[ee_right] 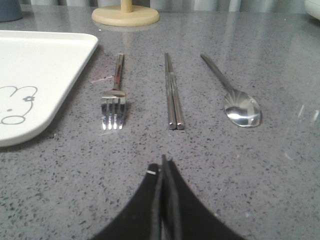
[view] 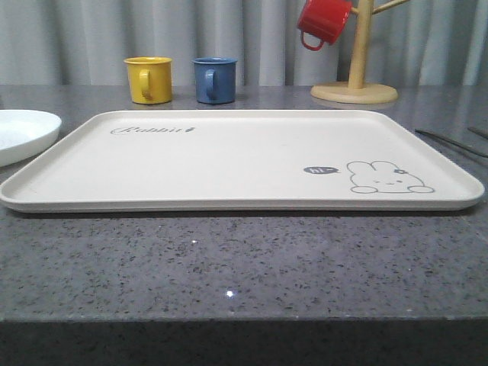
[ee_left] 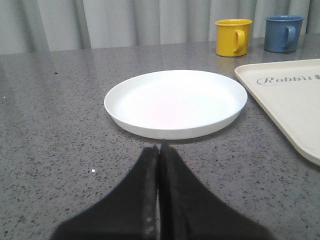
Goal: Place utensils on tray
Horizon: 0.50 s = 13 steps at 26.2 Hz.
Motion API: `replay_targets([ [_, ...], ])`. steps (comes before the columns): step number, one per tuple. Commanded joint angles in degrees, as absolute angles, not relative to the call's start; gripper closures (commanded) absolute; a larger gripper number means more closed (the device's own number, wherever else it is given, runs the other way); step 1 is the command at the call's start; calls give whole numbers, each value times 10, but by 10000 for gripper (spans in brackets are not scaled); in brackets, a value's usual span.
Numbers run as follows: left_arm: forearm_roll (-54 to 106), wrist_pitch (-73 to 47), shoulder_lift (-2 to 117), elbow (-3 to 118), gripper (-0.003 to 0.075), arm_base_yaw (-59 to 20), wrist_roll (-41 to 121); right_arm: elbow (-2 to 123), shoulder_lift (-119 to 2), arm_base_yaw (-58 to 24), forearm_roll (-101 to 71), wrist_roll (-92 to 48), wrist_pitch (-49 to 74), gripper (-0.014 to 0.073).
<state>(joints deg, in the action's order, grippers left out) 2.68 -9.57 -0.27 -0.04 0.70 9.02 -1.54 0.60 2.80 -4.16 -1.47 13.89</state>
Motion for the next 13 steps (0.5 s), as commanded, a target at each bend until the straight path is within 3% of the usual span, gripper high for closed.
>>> replay_targets([
  [1, 32, -46, -15, -3, 739, 8, 85, -8, 13, 31, -40, -21, 92, 661],
  [13, 24, -26, -15, -3, 739, 8, 85, -8, 13, 31, -46, -21, 77, 661],
])
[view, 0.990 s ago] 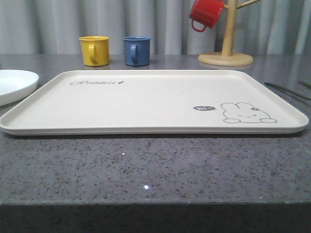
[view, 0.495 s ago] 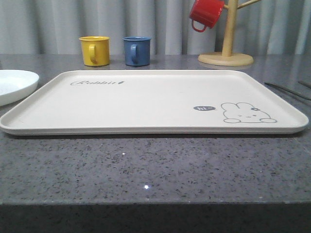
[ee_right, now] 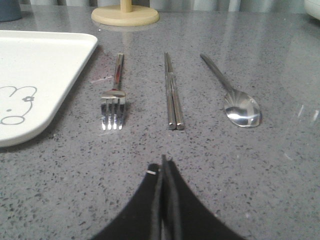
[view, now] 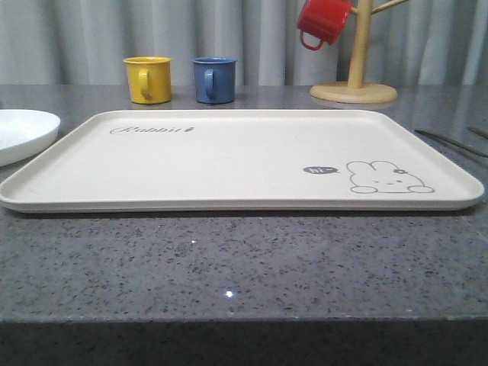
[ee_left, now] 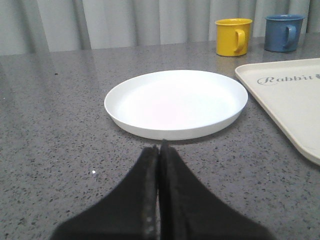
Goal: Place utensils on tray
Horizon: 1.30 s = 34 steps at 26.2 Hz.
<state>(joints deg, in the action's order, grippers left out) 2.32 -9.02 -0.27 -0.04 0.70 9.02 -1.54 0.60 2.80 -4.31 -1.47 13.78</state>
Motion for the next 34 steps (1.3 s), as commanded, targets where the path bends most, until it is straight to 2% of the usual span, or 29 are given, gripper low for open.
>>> replay_targets([
  [1, 27, -14, -15, -3, 739, 8, 85, -8, 13, 31, -46, -21, 69, 661],
  [7, 31, 108, -15, 7, 739, 8, 85, 12, 13, 31, -46, -21, 20, 661],
  [9, 31, 113, -15, 36, 739, 8, 85, 40, 13, 31, -46, -21, 25, 661],
  [14, 31, 55, 23, 134, 739, 8, 85, 152, 1, 31, -46, -21, 85, 661],
  [22, 31, -87, 206, 288, 739, 8, 85, 317, -141, 31, -46, -21, 190, 659],
  [31, 29, -84, 263, 323, 738, 8, 85, 342, -201, 30, -46, -21, 191, 657],
  [34, 29, -84, 263, 323, 717, 8, 85, 342, -201, 30, -46, -21, 187, 581],
])
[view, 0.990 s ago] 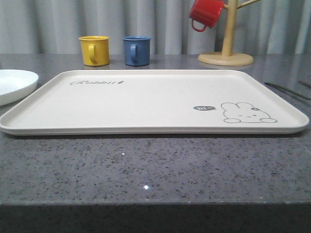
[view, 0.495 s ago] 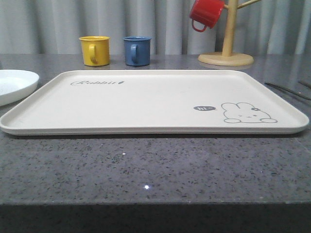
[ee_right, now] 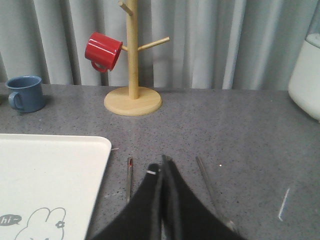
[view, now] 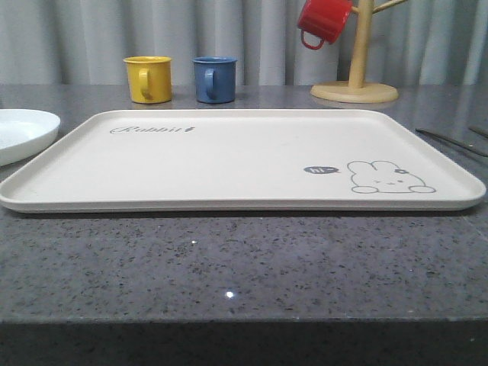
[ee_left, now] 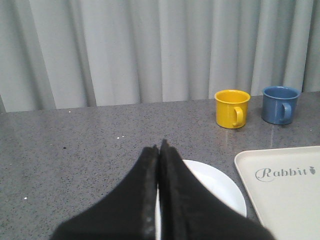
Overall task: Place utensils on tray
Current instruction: 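Reach the left gripper to the white plate and grasp its rim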
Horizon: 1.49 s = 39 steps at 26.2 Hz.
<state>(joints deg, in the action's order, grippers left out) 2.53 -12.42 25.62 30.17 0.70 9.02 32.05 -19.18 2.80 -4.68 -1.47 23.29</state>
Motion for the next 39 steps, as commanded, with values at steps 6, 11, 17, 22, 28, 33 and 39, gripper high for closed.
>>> replay_targets([
  [6, 29, -88, 263, 323, 284, 8, 85, 342, -201, 30, -46, -21, 187, 151],
  [11, 30, -87, 263, 323, 85, 8, 85, 342, -201, 30, -46, -21, 187, -17],
  [17, 62, -84, 281, 323, 136, 7, 85, 342, -201, 30, -46, -21, 187, -17],
  [22, 60, -170, 369, 374, 155, -26, 112, 342, -201, 30, -46, -21, 187, -17],
  [28, 49, -340, 532, 503, 156, -91, 176, 342, -201, 30, -46, -21, 187, -17],
  [33, 14, -492, 671, 613, 156, -122, 205, 342, -201, 30, -46, -21, 187, -17],
  [39, -6, -594, 805, 704, 156, -123, 206, 342, -201, 30, -46, -21, 187, -17],
])
